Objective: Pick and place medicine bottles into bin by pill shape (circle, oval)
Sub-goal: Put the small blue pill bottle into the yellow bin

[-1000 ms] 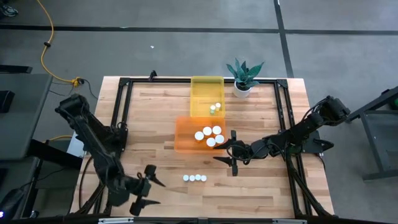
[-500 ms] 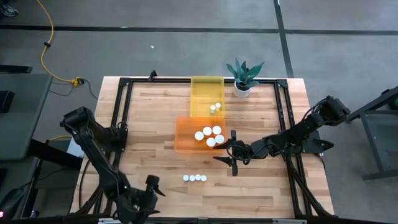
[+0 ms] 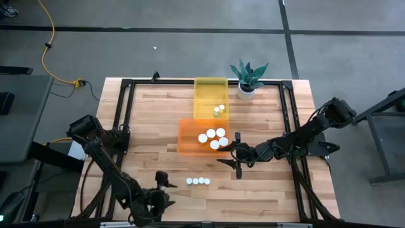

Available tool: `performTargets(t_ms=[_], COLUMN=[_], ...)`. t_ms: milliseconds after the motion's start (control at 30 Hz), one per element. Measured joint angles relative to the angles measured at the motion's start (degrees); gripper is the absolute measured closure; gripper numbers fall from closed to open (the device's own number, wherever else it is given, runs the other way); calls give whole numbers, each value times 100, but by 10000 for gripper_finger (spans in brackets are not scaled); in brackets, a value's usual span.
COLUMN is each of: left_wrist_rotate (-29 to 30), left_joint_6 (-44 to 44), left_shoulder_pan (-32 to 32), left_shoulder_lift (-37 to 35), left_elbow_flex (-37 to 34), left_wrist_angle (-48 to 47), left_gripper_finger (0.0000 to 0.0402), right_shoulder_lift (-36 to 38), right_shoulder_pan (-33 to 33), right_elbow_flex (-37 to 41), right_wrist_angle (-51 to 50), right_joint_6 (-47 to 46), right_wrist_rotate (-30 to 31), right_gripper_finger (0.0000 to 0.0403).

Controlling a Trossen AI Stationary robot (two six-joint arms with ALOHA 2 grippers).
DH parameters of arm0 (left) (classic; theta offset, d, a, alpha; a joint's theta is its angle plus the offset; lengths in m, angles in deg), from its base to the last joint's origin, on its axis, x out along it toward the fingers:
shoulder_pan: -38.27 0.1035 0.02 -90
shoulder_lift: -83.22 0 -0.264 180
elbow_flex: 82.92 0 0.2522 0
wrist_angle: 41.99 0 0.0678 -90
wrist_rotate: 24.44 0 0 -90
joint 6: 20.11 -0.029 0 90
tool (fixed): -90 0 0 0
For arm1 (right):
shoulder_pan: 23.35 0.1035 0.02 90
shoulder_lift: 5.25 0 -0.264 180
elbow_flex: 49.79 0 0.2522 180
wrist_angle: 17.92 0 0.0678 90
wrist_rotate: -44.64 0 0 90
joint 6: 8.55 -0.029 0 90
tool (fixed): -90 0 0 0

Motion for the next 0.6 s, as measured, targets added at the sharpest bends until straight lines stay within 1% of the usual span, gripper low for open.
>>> performTargets(t_ms=[100,267,433,500,600], left_wrist_rotate=[56,-417,-526,-732,-1279], left_joint_6=[33,60,431,511,549], left_shoulder_pan=[264,849,1278,1386,1497], left_shoulder_lift=[0,0,-2,-2,-2], left_elbow_flex=[-1,-171,-328,-428,-573], left_wrist_angle=[-36,111,275,551,1035], left_gripper_finger=[110,110,110,110,110], right_shoulder_lift=[0,0,0,0,0], right_shoulder_pan=[0,0,0,0,0], right_elbow_flex=[0,-1,-2,-2,-2], right_wrist_angle=[-1,-1,-1,-1,-1], right_joint_6=[0,-2,-1,-2,-2], right_wrist_rotate=[2,2,2,2,2], right_gripper_finger=[221,221,221,221,221])
